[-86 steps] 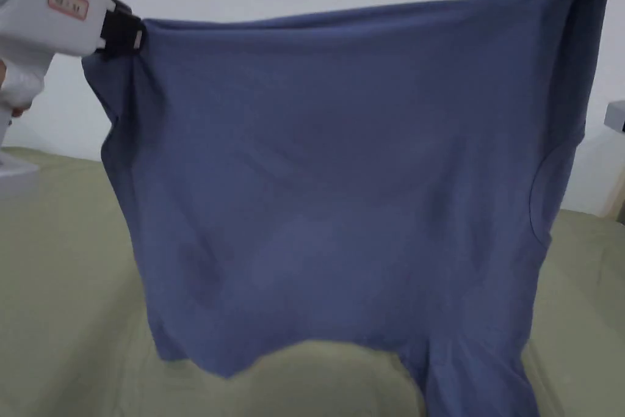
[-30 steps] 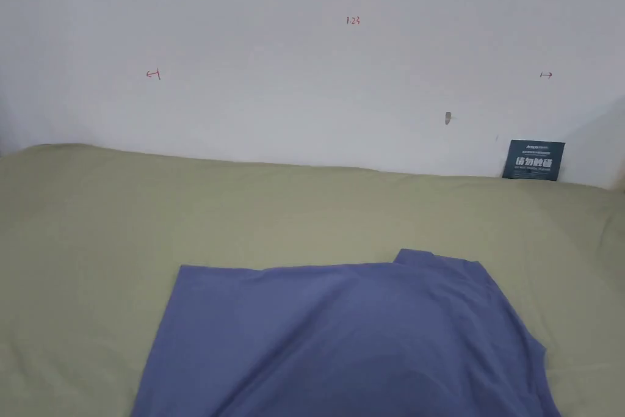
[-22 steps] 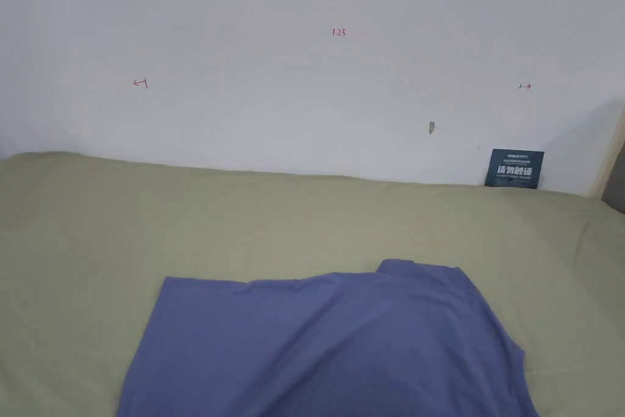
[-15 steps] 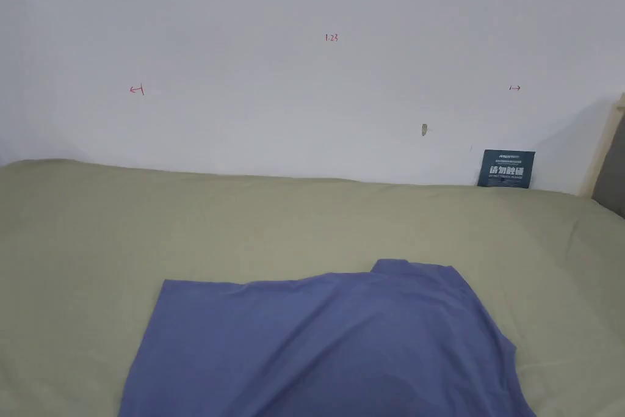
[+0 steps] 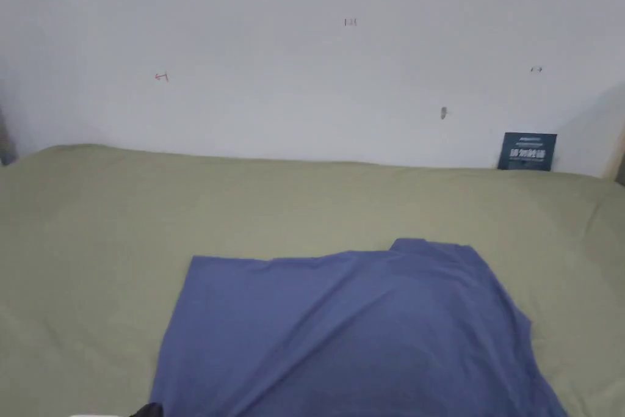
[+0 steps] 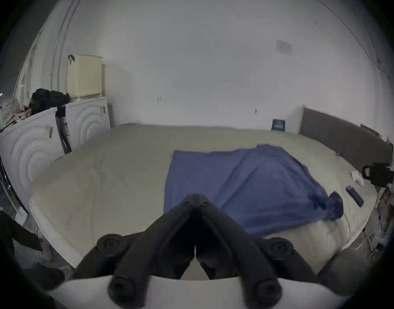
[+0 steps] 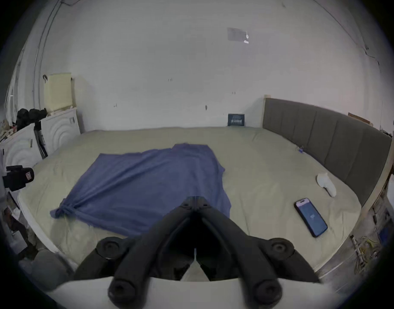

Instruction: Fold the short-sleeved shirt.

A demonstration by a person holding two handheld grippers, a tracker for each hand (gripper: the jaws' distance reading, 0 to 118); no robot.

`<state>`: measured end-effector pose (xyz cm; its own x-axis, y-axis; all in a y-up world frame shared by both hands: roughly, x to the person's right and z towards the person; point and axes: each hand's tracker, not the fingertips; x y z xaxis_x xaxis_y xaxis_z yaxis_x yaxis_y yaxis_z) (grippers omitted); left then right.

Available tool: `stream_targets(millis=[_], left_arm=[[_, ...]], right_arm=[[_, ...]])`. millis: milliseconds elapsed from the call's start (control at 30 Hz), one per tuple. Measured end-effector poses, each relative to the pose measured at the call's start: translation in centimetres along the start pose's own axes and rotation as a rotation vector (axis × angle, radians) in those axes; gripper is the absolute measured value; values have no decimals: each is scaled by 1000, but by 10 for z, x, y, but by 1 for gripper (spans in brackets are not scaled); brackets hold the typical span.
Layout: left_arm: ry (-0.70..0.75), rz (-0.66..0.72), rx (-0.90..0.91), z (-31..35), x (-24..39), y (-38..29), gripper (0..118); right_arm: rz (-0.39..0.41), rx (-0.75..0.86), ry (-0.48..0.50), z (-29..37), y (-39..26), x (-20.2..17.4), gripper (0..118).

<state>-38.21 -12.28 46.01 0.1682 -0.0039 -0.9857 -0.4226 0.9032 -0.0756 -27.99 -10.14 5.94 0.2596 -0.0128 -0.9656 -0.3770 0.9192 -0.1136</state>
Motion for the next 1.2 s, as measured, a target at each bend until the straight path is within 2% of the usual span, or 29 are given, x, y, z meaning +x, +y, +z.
stream_targets(millis=[67,100,133,200,233,333,467,500,533,600,633,667,733,767,900,1000,1033,1067,1100,1133,1167,1200], left_arm=[[-22,72,-99,-8,-11,-6,0],[16,112,-140,-16,-15,-10,3],[22,160,-199,-26,-20,-14,16],[1,261,-329,-50,-33,-21,87],[8,291,-389,-62,-35,-26,100],[17,325,-376,-86,-42,-34,99],[60,273,-516,-126,-43,-38,97],[53,290,-529,-132,-45,-39,92],[13,322,-536,-135,-48,-41,80],[3,328,-509,-119,-33,-25,23],[10,320,-505,-120,-33,-25,10],[-37,336,-517,-127,-43,-27,10],[-27,341,-518,-132,-53,-29,10],[-32,328,-514,-132,-52,-30,10],[-38,297,-503,-130,-47,-32,10],[-45,309,-502,-129,-49,-31,10],[-47,313,-501,-128,-49,-32,10],[-51,314,-499,-128,-49,-32,10],[-54,311,-496,-128,-50,-31,10],[-59,306,-493,-127,-50,-31,10],[-63,300,-493,-126,-49,-31,10],[-61,294,-492,-126,-48,-31,10]], right_arm=[[-15,-18,13,-1,-6,1,0],[-25,-29,15,-3,-7,2,0],[-29,-34,19,-5,-7,2,0],[-29,-40,30,-11,-6,4,0],[-26,-39,36,-14,-5,5,0],[11,-44,38,-23,0,6,0],[13,-94,21,-36,2,14,0],[10,-104,19,-39,1,16,0],[8,-123,11,-44,0,19,0],[6,-160,14,-53,-1,25,0],[-11,-200,50,-60,-2,28,1],[-41,-246,96,-67,-2,32,24],[-108,-316,125,-82,-9,40,99],[-103,-363,112,-92,-14,41,118],[-8,-470,83,-120,-30,38,110],[111,-572,48,-148,-46,35,108],[133,-572,21,-152,-49,33,104],[141,-561,34,-155,-52,32,84],[138,-564,59,-155,-51,32,53],[121,-561,76,-152,-53,35,16],[95,-532,91,-149,-53,31,6],[99,-524,72,-145,-51,27,5]])
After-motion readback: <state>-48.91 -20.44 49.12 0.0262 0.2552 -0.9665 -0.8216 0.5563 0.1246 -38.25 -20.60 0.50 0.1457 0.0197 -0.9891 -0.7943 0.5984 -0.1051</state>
